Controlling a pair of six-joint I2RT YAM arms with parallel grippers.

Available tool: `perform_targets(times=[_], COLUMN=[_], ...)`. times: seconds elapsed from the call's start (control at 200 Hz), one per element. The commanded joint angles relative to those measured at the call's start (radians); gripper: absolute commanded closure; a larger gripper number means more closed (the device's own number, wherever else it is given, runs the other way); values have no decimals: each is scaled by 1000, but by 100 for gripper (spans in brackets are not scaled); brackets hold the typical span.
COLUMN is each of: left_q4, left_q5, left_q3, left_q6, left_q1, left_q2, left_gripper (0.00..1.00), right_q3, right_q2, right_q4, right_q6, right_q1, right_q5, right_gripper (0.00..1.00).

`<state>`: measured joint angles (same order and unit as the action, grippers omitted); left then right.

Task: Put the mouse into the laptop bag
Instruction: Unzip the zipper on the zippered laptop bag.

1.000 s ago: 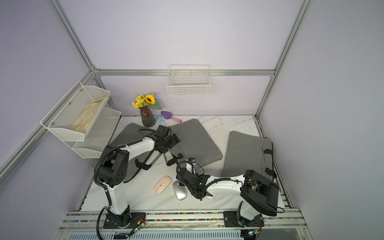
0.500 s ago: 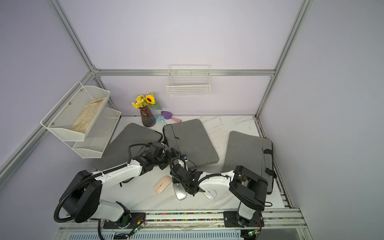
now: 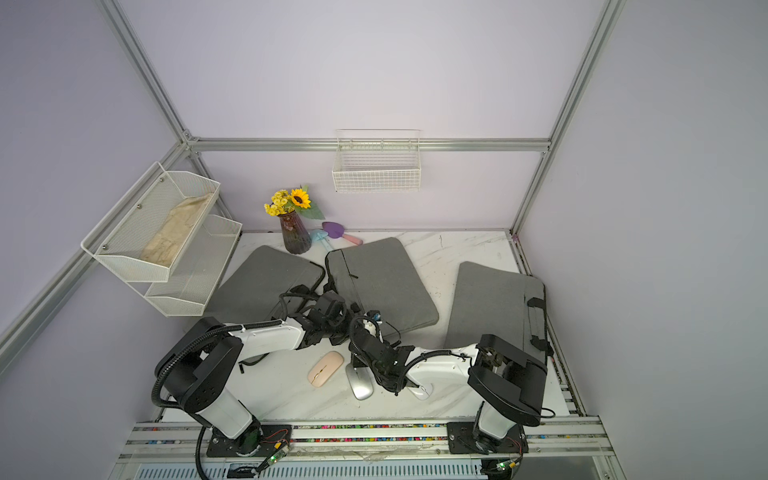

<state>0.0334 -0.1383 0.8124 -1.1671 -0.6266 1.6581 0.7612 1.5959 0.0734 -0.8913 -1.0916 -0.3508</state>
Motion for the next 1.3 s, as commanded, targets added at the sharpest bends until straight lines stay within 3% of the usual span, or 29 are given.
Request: perform_targets(times=[0.0,0.465,0.505,0.525,0.59,0.64,0.77,0.82,0.885,1.11,1.255,1.275,1.295], left_q4=[33,63,63,63,63,64,88,96,120,168,221,235,249], left_q5=[39,46,38,32,19,17,24,31,58,223,205,205,199], left_q3=[118,206,212,215,226,227,206,184,156,84,145,158,174], left_q6=[18,12,12,12,19,28,54,63,77,156,241,248,254], left_q1=[14,14,6,1,-18,-35,-53,-53,-53,-35,31,40,51], left_q2=[25,34,35,37,38,33,-14,-42,-84,-210,-164,-149,-134], left_gripper=[100,100,87,75,24,2,0,0,0,0,2,2,3], right_q3=[-41,-172,-167,-162,-151,-149,-146,-140,-119,-68,-100,-104,-109], right_q2=[-37,-116,-116,-118,-128,-142,-180,-188,-188,-259,-323,-327,-329], right_q4=[-95,-140,-140,-140,-145,-146,-156,-156,-176,-298,-313,-322,-332], right_q6=[-62,-100,-91,-85,-81,-81,-78,-63,-48,-23,7,4,-1], right_q1=[20,177,198,207,239,271,365,393,409,409,377,367,359], right_q5=[-46,-8,2,4,1,2,21,31,20,-37,59,63,67], right_gripper=[100,100,100,100,100,100,100,74,60,40,26,23,13])
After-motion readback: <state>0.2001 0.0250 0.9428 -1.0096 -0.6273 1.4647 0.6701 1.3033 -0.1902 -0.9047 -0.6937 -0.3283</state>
